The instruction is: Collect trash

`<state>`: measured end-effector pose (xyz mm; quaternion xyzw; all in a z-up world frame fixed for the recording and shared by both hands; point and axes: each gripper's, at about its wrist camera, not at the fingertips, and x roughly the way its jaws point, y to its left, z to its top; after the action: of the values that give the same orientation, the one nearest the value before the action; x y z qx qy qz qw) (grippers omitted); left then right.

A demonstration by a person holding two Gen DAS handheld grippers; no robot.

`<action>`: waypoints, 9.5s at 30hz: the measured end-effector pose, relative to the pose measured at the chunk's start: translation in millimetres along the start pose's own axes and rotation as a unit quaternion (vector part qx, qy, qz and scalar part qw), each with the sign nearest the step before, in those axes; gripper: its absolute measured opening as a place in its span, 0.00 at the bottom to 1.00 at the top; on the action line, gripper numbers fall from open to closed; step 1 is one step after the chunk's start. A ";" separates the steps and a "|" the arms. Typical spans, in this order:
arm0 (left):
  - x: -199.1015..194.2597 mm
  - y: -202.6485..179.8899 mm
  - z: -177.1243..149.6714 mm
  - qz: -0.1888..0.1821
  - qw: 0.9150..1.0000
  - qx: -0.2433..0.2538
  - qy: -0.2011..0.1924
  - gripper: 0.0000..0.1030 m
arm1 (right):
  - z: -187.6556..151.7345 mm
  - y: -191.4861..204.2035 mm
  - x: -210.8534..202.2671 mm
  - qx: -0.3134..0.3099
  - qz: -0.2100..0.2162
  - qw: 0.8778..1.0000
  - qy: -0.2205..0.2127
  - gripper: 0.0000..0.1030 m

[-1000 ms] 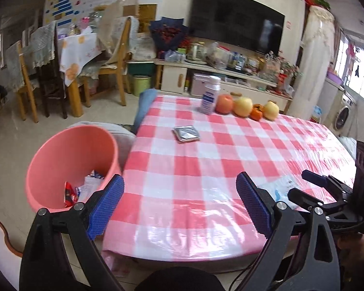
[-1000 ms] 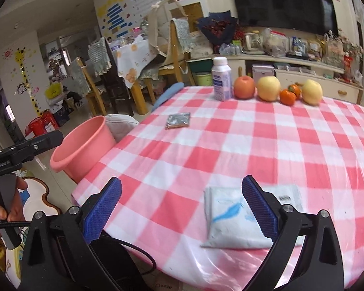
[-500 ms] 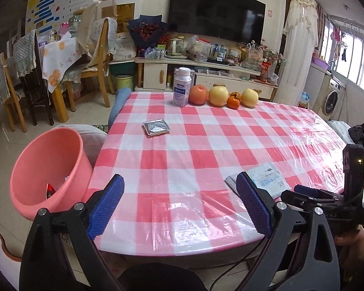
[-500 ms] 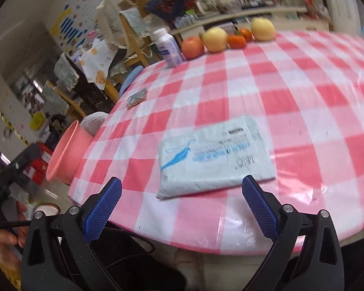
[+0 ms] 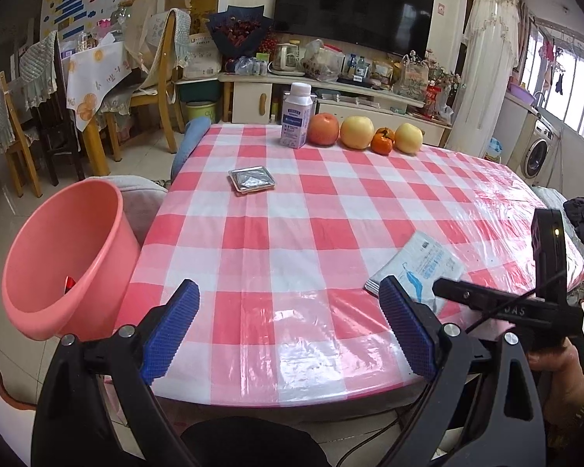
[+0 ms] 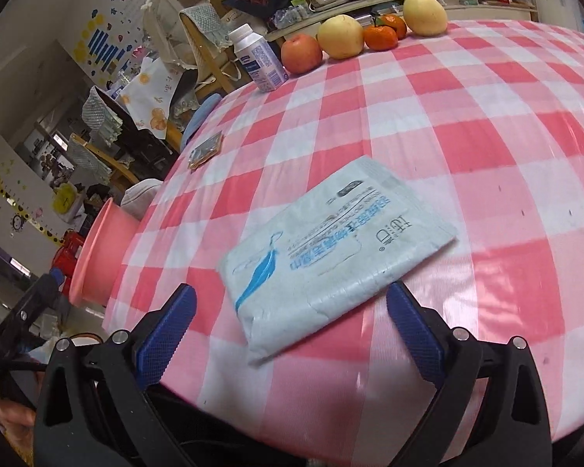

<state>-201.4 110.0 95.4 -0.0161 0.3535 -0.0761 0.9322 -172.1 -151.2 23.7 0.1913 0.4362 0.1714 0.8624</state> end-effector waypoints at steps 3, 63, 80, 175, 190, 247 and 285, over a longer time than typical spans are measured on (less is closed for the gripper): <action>8.1 1.9 -2.1 0.000 1.000 -0.002 0.008 0.91 | 13.1 4.4 13.2 -0.017 -0.012 1.000 -0.001 0.94; 252.6 34.1 119.1 0.091 0.990 -0.060 0.092 0.65 | 19.2 62.0 73.9 -0.281 -0.077 0.955 0.055 0.86; 196.0 32.1 93.9 0.068 0.993 -0.070 0.059 0.64 | 24.6 55.1 65.8 -0.267 -0.058 0.961 0.037 0.66; 1.2 252.5 -4.1 0.173 0.967 -0.187 -0.026 0.93 | 62.3 320.7 127.3 -0.264 0.123 0.957 -0.007 0.85; -31.1 191.2 17.3 0.174 0.969 -0.149 -0.090 0.96 | 32.3 236.2 88.4 -0.249 0.039 0.968 -0.017 0.86; -14.9 -80.2 79.5 0.050 0.995 -0.013 -0.091 0.96 | 74.5 35.0 -90.9 -0.198 -0.133 0.946 -0.217 0.92; 40.4 -140.5 89.2 0.039 0.997 0.021 -0.060 0.96 | 86.6 -19.4 -93.9 -0.187 -0.199 0.933 -0.232 0.92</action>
<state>-131.0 -37.1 147.5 0.0127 0.2955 -0.0458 0.9542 -151.4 -227.2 126.3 -0.0299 0.2129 0.0252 0.9763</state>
